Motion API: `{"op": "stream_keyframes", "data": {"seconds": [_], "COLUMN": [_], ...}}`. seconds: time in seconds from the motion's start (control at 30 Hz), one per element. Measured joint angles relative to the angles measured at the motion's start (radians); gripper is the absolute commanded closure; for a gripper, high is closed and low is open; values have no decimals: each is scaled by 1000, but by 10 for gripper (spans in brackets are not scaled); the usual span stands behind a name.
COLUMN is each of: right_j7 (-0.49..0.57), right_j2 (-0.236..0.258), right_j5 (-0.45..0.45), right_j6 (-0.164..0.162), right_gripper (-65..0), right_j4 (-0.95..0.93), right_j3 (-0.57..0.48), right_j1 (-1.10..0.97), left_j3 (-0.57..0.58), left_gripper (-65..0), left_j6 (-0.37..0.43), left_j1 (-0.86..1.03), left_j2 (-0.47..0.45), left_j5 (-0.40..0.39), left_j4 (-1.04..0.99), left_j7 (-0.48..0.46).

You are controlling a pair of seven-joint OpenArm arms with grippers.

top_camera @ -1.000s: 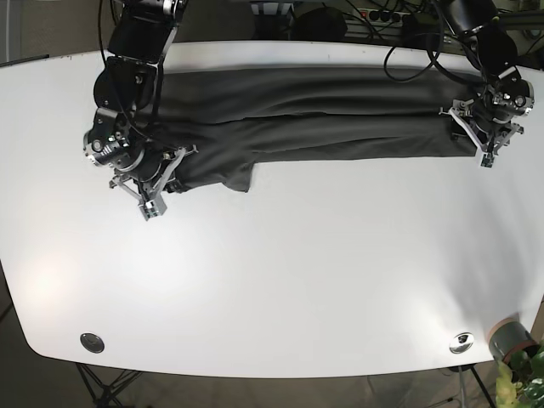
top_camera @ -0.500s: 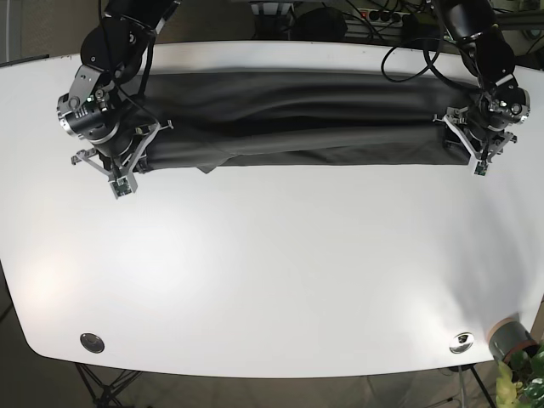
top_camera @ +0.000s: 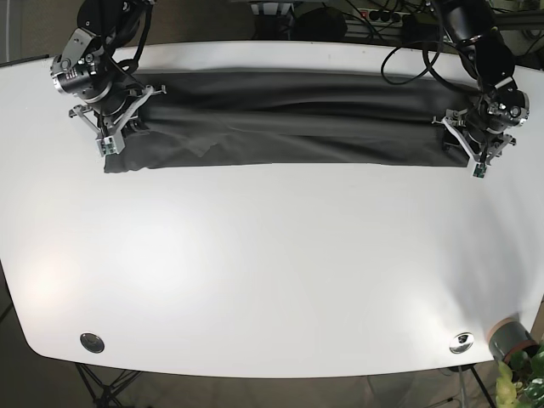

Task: Fold the T-shirt properly
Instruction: 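Regrasp the folded strip ends with both grippers and straighten it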

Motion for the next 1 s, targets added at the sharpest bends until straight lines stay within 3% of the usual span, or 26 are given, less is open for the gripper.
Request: {"op": "stream_keyframes", "data": {"seconds": [0.17,0.23,0.47,0.7,1.0], "right_j7": [18,43,122,121,149], "right_j2": [1,2,3,11,56], "right_j5": [0,-8,-4,-4,-13], "right_j6": [0,0,0,-1,-2], "right_gripper": [-374,-419,-430,-430,-430], "right_j4": [-2,-2,-1,-1,-2], "right_j3": [0,0,1,-12,-179], "right_j1": [-38,-65,-82,-28,-20], "left_j3": [3,3,-3,-72,-14], "left_gripper": [-311,-311,-311,-311,-312], "left_j6": [0,0,-4,1,-3], "left_j1": [0,0,-22,-56,61], "left_j2": [-6,-6,-2,9,63], "left_j5": [-1,0,16,31,24], "left_j4": [-1,-1,32,193,276], "left_j7": [0,0,49,50,52]}}
